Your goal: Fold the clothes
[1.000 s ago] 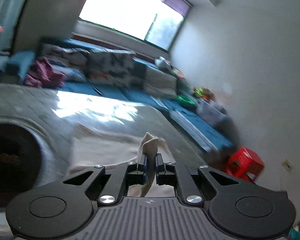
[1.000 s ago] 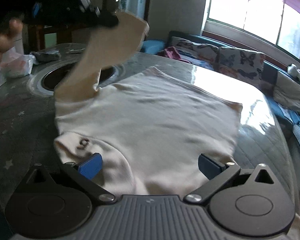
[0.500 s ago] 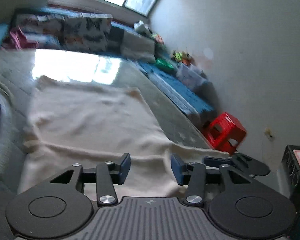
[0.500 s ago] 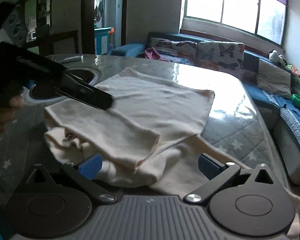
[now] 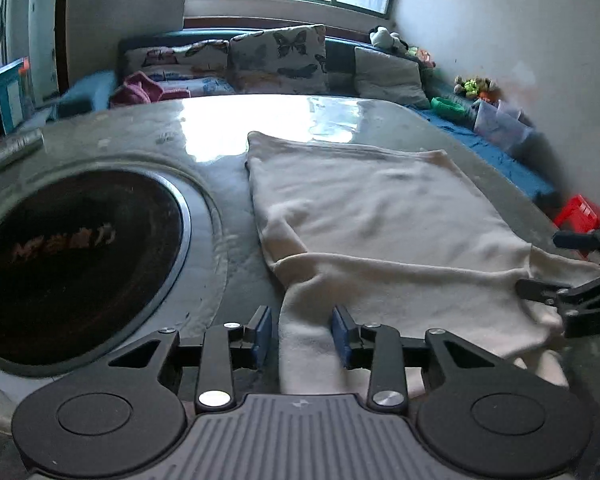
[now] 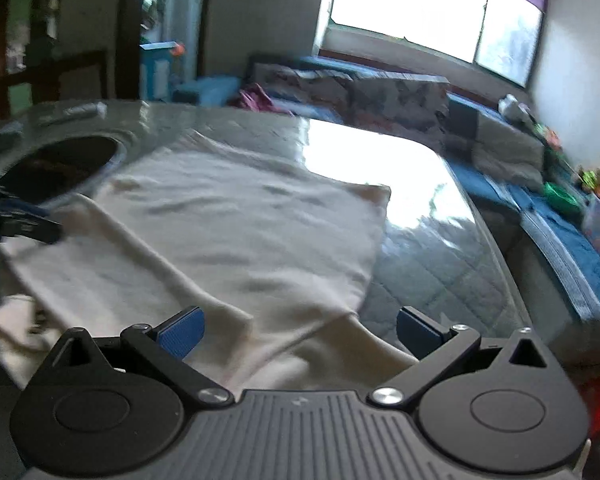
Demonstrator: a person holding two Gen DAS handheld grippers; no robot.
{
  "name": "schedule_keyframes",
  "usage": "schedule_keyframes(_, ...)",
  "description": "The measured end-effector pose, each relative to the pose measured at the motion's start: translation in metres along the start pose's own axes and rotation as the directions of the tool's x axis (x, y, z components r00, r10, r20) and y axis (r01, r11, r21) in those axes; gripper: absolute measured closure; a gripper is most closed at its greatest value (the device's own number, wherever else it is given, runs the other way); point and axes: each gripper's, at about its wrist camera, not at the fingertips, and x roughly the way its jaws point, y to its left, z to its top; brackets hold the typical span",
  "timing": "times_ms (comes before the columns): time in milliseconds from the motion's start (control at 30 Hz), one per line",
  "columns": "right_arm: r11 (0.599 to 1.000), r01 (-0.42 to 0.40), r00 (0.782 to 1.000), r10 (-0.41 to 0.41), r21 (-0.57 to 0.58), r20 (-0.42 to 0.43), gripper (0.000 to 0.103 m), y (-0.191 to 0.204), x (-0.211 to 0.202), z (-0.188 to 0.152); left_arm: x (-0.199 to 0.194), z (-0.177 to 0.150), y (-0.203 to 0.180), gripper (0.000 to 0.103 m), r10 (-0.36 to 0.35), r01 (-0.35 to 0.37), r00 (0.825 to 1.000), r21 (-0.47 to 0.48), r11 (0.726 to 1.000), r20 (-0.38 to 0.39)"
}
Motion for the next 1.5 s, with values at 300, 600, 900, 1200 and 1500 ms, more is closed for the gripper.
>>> schedule_keyframes(300,0.999,-0.006,1.000,0.006,0.039,0.011,0.000,-0.008,0.001,0.002,-0.021,0.017,-0.016,0.076,-0.042,0.042,0.994,0.000,0.999,0.097)
schedule_keyframes(600,1.000,0.002,1.000,-0.002,0.022,-0.001,0.000,-0.005,0.006,-0.002,0.017,0.020,0.000,0.091,-0.021,0.024,0.998,-0.070,0.997,0.053)
schedule_keyframes(900,1.000,-0.022,1.000,0.022,0.013,0.019,0.000,0.001,0.000,-0.008,0.015,0.017,0.007,0.083,0.017,-0.013,0.999,-0.079,0.997,0.046)
schedule_keyframes(1200,0.991,0.025,0.999,-0.029,0.132,0.034,0.003,-0.034,-0.052,-0.034,-0.006,0.020,-0.014,0.056,0.011,-0.009,0.998,-0.031,0.999,0.065)
schedule_keyframes(1500,0.904,0.152,0.988,-0.148,0.400,-0.042,0.020,-0.098,-0.085,-0.087,-0.005,0.016,-0.047,0.045,-0.054,0.053,0.997,0.025,0.998,0.048)
